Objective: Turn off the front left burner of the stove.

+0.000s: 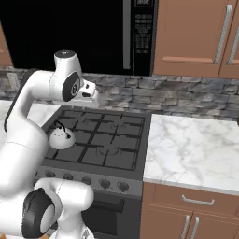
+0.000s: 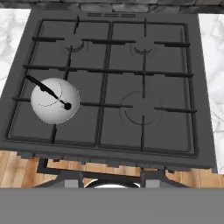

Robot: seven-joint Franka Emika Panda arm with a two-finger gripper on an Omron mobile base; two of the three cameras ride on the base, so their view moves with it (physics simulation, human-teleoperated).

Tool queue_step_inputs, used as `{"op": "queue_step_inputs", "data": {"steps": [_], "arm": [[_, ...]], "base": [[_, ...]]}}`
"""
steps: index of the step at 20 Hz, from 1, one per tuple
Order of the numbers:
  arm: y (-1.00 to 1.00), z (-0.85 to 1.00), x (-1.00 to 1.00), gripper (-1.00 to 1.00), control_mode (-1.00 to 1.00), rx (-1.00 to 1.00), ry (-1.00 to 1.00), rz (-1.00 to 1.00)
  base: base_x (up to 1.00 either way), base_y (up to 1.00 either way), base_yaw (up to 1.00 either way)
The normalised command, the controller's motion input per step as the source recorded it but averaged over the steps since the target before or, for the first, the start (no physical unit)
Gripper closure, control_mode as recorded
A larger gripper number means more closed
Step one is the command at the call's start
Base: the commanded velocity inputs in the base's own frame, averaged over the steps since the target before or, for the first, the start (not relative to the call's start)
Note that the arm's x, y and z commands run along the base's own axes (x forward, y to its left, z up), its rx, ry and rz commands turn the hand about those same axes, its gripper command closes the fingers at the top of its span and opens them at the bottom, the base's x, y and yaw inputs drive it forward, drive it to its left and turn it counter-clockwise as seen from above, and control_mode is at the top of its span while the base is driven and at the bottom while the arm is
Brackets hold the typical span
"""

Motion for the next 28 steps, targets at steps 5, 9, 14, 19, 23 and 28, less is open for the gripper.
{"op": "queue_step_inputs", "data": {"steps": [5,9,14,19,23,28], "arm": [[0.04,-0.07,-0.57,-1.0,-1.0,-0.04,-0.03,0.07],[0.44,-0.17,-0.65,-1.0,-1.0,-0.17,0.0,0.18],[0.41,-0.07,-0.65,-1.0,-1.0,-0.19,-0.01,0.28],[0.18,-0.05,-0.37,-1.0,-1.0,-0.16,0.0,0.22],[0.12,-0.04,-0.2,-1.0,-1.0,-0.17,0.0,0.18],[0.41,-0.01,-0.07,-1.0,-1.0,-0.26,0.0,0.13]], "base": [[0.0,0.0,0.0],[0.0,0.0,0.0],[0.0,0.0,0.0],[0.0,0.0,0.0],[0.0,0.0,0.0],[0.0,0.0,0.0]]}}
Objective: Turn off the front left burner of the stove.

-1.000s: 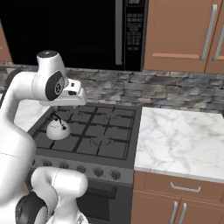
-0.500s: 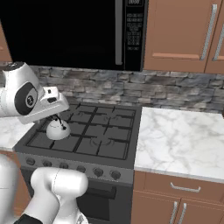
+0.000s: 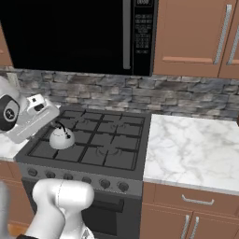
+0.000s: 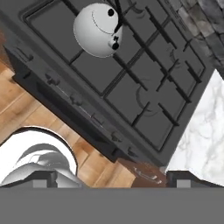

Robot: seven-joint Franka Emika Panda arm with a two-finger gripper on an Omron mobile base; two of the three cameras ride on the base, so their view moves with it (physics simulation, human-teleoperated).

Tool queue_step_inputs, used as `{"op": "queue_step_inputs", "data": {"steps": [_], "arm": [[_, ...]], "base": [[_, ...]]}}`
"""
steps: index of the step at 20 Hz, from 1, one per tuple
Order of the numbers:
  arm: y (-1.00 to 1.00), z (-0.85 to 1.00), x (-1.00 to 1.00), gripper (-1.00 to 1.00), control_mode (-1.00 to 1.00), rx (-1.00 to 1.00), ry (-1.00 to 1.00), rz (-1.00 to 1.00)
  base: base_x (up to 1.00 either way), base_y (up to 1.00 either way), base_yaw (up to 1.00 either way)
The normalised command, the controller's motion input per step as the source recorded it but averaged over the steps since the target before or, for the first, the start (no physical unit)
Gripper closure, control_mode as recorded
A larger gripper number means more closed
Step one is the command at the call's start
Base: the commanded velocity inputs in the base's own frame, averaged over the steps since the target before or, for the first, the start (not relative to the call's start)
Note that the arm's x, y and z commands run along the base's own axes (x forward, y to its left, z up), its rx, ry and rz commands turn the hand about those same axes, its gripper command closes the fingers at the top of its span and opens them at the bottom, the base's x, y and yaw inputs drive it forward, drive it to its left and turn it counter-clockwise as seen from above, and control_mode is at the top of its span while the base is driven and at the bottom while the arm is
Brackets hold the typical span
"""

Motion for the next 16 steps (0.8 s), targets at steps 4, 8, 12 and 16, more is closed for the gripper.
{"op": "queue_step_inputs", "data": {"steps": [4,8,12,16], "arm": [[0.29,-0.08,-0.07,-1.0,-1.0,-0.19,0.03,0.05],[0.06,-0.22,-0.22,-1.0,-1.0,-0.15,0.01,0.08],[0.22,-0.4,-0.21,-1.0,-1.0,-0.21,0.0,0.08],[0.33,-0.58,-0.12,-1.0,-1.0,-0.22,-0.01,0.08]], "base": [[0.0,0.0,0.0],[0.0,0.0,0.0],[0.0,0.0,0.0],[0.0,0.0,0.0]]}}
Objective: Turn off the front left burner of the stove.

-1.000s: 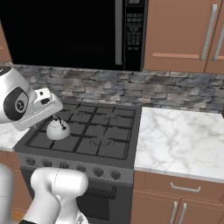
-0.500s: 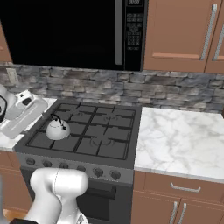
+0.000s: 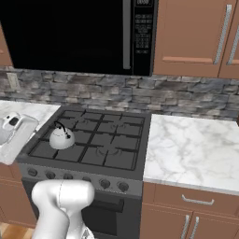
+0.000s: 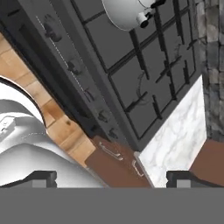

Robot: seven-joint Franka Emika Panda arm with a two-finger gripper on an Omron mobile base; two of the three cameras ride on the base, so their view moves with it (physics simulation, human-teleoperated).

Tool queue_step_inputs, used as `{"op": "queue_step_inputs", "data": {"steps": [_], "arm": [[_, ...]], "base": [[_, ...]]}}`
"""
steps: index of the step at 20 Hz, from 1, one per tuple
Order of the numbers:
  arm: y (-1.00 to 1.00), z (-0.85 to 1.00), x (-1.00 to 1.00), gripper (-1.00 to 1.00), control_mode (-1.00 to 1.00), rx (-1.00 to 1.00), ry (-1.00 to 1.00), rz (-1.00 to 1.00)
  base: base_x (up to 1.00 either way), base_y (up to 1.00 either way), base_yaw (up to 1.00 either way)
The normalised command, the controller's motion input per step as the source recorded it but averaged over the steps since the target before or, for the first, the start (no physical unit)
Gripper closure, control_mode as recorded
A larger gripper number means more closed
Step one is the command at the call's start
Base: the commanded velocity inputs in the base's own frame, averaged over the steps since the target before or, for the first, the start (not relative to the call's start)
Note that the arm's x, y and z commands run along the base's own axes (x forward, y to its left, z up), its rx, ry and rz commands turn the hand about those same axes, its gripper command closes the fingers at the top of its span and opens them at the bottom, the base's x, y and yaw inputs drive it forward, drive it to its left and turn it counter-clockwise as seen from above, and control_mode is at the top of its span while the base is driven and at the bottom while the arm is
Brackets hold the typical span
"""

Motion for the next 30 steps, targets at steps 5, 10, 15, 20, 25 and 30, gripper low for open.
{"op": "queue_step_inputs", "data": {"steps": [5,10,15,20,25,30], "arm": [[0.26,-0.56,-0.07,-1.0,-1.0,-0.14,-0.12,0.06],[0.76,-0.43,-0.04,-1.0,-1.0,-0.18,-0.13,0.09],[0.83,-0.41,0.0,-1.0,-1.0,-0.08,-0.02,0.09],[0.43,-0.47,0.0,-1.0,-1.0,0.0,-0.06,0.15],[0.23,-0.46,0.43,-1.0,-1.0,0.0,-0.09,0.12],[0.01,-0.56,0.21,-1.0,-1.0,0.0,-0.12,0.12]], "base": [[0.0,0.0,0.0],[0.0,0.0,0.0],[0.0,0.0,0.0],[0.0,0.0,0.0],[0.0,0.0,0.0],[0.0,0.0,0.0]]}}
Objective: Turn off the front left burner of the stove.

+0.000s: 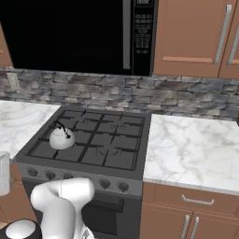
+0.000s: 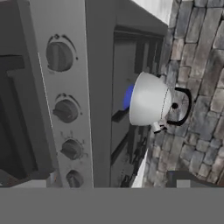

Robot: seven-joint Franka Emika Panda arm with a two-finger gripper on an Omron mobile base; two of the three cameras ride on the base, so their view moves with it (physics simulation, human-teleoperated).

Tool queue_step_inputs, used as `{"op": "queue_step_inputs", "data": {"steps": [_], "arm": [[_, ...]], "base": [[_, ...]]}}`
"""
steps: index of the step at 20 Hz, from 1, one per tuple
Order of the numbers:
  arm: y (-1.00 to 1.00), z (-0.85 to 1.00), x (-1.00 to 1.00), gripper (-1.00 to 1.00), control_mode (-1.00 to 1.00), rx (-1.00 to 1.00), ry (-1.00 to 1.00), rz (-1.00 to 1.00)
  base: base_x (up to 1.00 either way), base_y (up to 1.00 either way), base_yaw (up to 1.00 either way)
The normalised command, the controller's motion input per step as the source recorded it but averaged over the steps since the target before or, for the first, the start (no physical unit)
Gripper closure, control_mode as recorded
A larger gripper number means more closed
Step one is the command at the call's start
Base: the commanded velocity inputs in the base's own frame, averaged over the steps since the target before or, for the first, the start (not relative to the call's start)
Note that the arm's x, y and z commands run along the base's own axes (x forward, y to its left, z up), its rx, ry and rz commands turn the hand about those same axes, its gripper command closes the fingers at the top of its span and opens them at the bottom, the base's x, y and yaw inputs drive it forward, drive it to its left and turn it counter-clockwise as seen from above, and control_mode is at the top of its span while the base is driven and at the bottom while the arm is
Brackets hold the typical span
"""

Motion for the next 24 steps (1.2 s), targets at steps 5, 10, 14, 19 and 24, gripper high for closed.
{"op": "queue_step_inputs", "data": {"steps": [5,10,14,19,24], "arm": [[0.07,-0.48,0.14,-1.0,-1.0,0.0,-0.06,0.03],[0.17,-0.29,0.3,-1.0,-1.0,0.0,0.0,0.0],[0.21,-0.33,0.31,-1.0,-1.0,0.0,-0.02,0.0],[0.4,-0.2,0.05,-1.0,-1.0,0.0,-0.06,0.0],[0.4,-0.18,0.0,-1.0,-1.0,0.0,-0.1,0.0]], "base": [[0.0,0.0,0.0],[0.0,0.0,0.0],[0.0,0.0,0.0],[0.0,0.0,0.0],[0.0,0.0,0.0]]}}
